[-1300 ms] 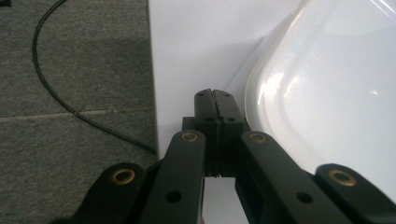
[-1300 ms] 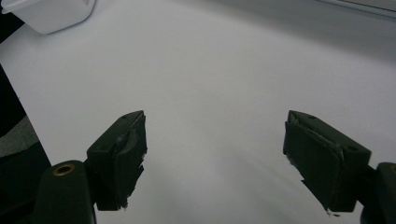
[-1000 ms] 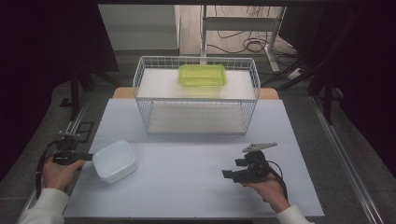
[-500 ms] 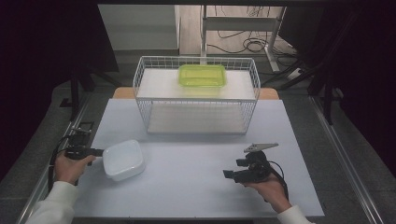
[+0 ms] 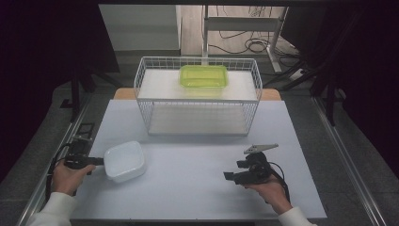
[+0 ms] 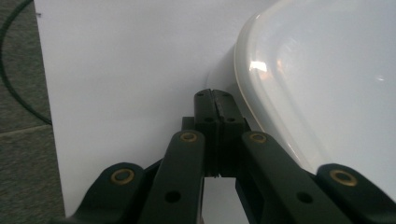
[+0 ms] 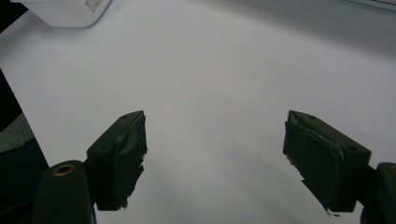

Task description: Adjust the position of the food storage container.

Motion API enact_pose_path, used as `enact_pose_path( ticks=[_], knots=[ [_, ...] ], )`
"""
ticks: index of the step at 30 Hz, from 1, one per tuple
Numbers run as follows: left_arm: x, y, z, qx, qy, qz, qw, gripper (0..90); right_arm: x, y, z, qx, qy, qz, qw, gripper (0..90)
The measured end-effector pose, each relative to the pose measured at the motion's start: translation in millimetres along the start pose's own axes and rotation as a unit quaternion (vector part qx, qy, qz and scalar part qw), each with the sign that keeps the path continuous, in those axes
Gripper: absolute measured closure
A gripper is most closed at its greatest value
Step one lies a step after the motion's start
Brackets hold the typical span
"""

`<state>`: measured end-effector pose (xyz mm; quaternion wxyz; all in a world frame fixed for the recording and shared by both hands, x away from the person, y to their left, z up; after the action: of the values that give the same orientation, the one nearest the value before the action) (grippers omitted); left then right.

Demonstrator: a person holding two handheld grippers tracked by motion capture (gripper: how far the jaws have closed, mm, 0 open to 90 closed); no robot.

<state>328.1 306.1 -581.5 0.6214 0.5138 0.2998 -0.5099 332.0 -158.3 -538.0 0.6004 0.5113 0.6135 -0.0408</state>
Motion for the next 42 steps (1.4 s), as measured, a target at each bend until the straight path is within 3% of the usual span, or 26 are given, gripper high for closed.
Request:
enact_pose_path(
  ticks=[1, 6, 13, 18, 27, 33, 36, 42],
  knots=[
    [2.0, 2.2, 4.0, 0.001, -0.009, 0.000, 1.0000, 90.0, -0.1, -0.1, 0.5, 0.002, 0.000, 0.000, 1.0000, 21.2],
    [7.5, 6.2, 14.2, 0.010, -0.016, -0.005, 0.9998, 90.0, -1.1, -0.4, 1.7, 0.003, -0.001, 0.001, 1.0000, 21.2],
    [20.0, 20.1, 44.0, 0.030, -0.030, -0.008, 0.9991, 90.0, -1.5, -0.4, 1.3, 0.002, 0.000, 0.001, 1.0000, 21.2],
    [26.5, 25.1, 57.6, 0.038, -0.039, -0.009, 0.9985, 90.0, -2.3, -0.4, 1.9, 0.003, 0.000, 0.002, 1.0000, 21.2],
    [32.8, 24.1, 72.3, 0.052, -0.049, -0.014, 0.9973, 90.0, -3.0, -0.3, 2.2, 0.002, 0.001, 0.002, 1.0000, 21.2],
    [35.3, 24.4, 79.1, 0.050, -0.055, -0.011, 0.9972, 90.0, -1.8, -0.3, 1.6, 0.003, 0.001, 0.002, 1.0000, 21.2],
    [36.3, 24.8, 83.0, 0.060, -0.057, -0.012, 0.9965, 90.0, -1.4, -0.4, 1.6, 0.002, 0.000, 0.001, 1.0000, 21.2],
    [40.3, 26.3, 100.9, 0.069, -0.070, -0.010, 0.9952, 90.0, -2.0, -0.4, 1.9, 0.003, 0.000, 0.001, 1.0000, 21.2]
  ],
)
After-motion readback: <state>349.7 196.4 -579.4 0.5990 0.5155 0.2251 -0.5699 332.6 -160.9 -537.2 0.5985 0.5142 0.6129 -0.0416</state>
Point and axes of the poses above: each handheld gripper's, and its own axes: x roughly forward along the jaws, y roughly out of its top, z roughly to its right, the point moved 9 cm from there along x, roughly forward along the jaws, and after that the axes turned 6 degrees about -z, right-handed, at the moved point
